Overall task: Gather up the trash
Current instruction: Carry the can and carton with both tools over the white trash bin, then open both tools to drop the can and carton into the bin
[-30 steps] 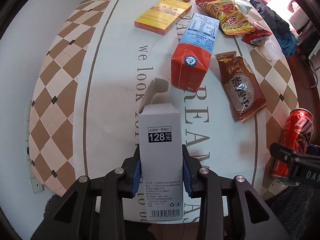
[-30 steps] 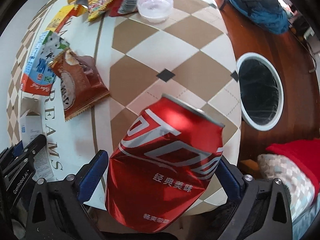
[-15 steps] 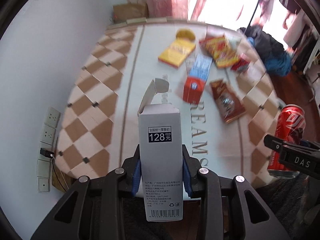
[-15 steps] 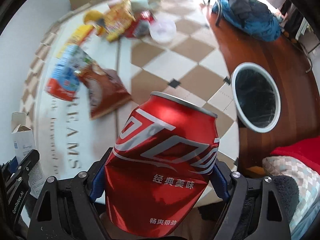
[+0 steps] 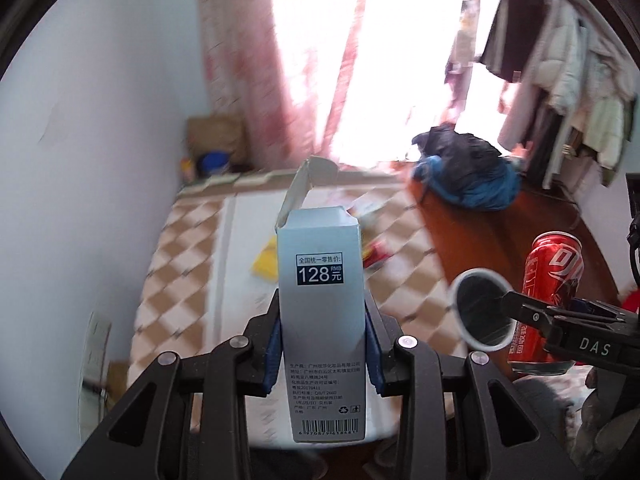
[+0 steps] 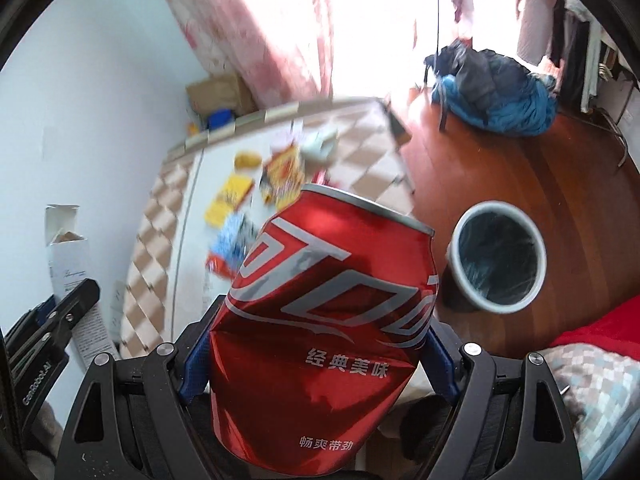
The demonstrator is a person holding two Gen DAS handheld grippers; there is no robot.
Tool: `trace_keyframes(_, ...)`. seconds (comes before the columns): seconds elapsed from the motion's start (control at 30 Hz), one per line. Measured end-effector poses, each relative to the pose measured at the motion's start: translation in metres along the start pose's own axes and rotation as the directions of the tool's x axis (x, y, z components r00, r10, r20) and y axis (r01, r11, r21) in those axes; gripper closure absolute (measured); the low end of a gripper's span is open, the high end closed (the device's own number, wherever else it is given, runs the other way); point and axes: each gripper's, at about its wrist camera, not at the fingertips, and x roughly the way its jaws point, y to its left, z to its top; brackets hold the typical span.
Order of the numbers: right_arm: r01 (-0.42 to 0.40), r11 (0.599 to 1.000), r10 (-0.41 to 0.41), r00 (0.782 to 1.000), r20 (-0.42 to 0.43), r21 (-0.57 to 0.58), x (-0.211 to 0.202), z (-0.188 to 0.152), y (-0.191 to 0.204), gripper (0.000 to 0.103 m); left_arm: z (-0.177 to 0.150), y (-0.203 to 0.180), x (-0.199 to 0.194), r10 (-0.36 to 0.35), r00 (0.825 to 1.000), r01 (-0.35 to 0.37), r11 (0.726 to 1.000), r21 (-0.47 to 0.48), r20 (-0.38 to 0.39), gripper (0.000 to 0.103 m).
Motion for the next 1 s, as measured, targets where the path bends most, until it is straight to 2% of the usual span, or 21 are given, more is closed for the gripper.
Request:
trace_keyframes(0.17, 0.012, 0.998, -0.015, 0.999, 0.048, 0.068, -0.034, 0.033, -0.077, 0.016, 0.04, -0.068, 0.038, -0.101, 0.995, 0.102, 0.994, 0.035, -0.026, 0.073)
trace_keyframes(0.27, 0.055, 0.991, -0.06, 0.997, 0.039, 0.119, -0.032, 0.049, -0.138, 0.016, 0.054, -0.12, 0.079, -0.179, 0.979, 0.185, 0.981, 0.052, -0.098, 0.072)
trace_keyframes(0.37, 0.117, 0.978, -0.118, 0.993, -0.009, 0.171, -0.009, 0.06, -0.204, 0.016, 0.058, -0.176, 0.132, -0.246, 0.949, 0.264, 0.962, 0.068, -0.196, 0.072)
trace_keyframes(0.43, 0.139, 0.968, -0.13, 0.99, -0.054, 0.21, 0.013, 0.064, -0.245, 0.016, 0.056, -0.215, 0.176, -0.276, 0.917, 0.309, 0.948, 0.078, -0.287, 0.072)
trace_keyframes(0.53, 0.162, 0.95, -0.127, 0.981, -0.144, 0.268, 0.06, 0.066, -0.304, 0.016, 0.044, -0.256, 0.229, -0.282, 0.878, 0.343, 0.934, 0.097, -0.386, 0.072)
trace_keyframes(0.57, 0.169, 0.943, -0.12, 0.976, -0.18, 0.286, 0.078, 0.064, -0.323, 0.016, 0.043, -0.266, 0.238, -0.281, 0.87, 0.347, 0.933, 0.098, -0.405, 0.071)
trace_keyframes(0.63, 0.174, 0.933, -0.103, 0.967, -0.232, 0.313, 0.108, 0.059, -0.352, 0.016, 0.034, -0.286, 0.274, -0.282, 0.834, 0.365, 0.927, 0.091, -0.474, 0.071)
trace_keyframes(0.7, 0.175, 0.923, -0.078, 0.957, -0.278, 0.342, 0.139, 0.052, -0.377, 0.016, 0.027, -0.3, 0.298, -0.27, 0.812, 0.364, 0.927, 0.087, -0.517, 0.069)
trace_keyframes(0.73, 0.171, 0.919, -0.062, 0.953, -0.297, 0.355, 0.153, 0.049, -0.387, 0.016, 0.025, -0.308, 0.307, -0.267, 0.802, 0.363, 0.928, 0.082, -0.534, 0.065)
trace_keyframes(0.8, 0.164, 0.909, -0.032, 0.944, -0.329, 0.383, 0.179, 0.041, -0.406, 0.016, 0.02, -0.314, 0.326, -0.258, 0.782, 0.353, 0.933, 0.062, -0.567, 0.033)
trace_keyframes(0.87, 0.15, 0.897, 0.014, 0.93, -0.367, 0.416, 0.204, 0.032, -0.42, 0.016, 0.017, -0.317, 0.336, -0.245, 0.778, 0.337, 0.94, 0.054, -0.578, 0.021)
trace_keyframes(0.93, 0.154, 0.886, 0.035, 0.919, -0.393, 0.437, 0.218, 0.024, -0.425, 0.015, 0.014, -0.322, 0.337, -0.227, 0.781, 0.323, 0.944, 0.064, -0.582, 0.021)
trace_keyframes(0.97, 0.162, 0.881, 0.034, 0.915, -0.402, 0.444, 0.223, 0.02, -0.43, 0.015, 0.013, -0.324, 0.336, -0.208, 0.788, 0.307, 0.949, 0.077, -0.579, 0.019)
trace_keyframes(1.0, 0.174, 0.876, 0.026, 0.915, -0.404, 0.449, 0.227, 0.014, -0.432, 0.013, 0.011, -0.324, 0.333, -0.189, 0.796, 0.293, 0.952, 0.093, -0.574, 0.007)
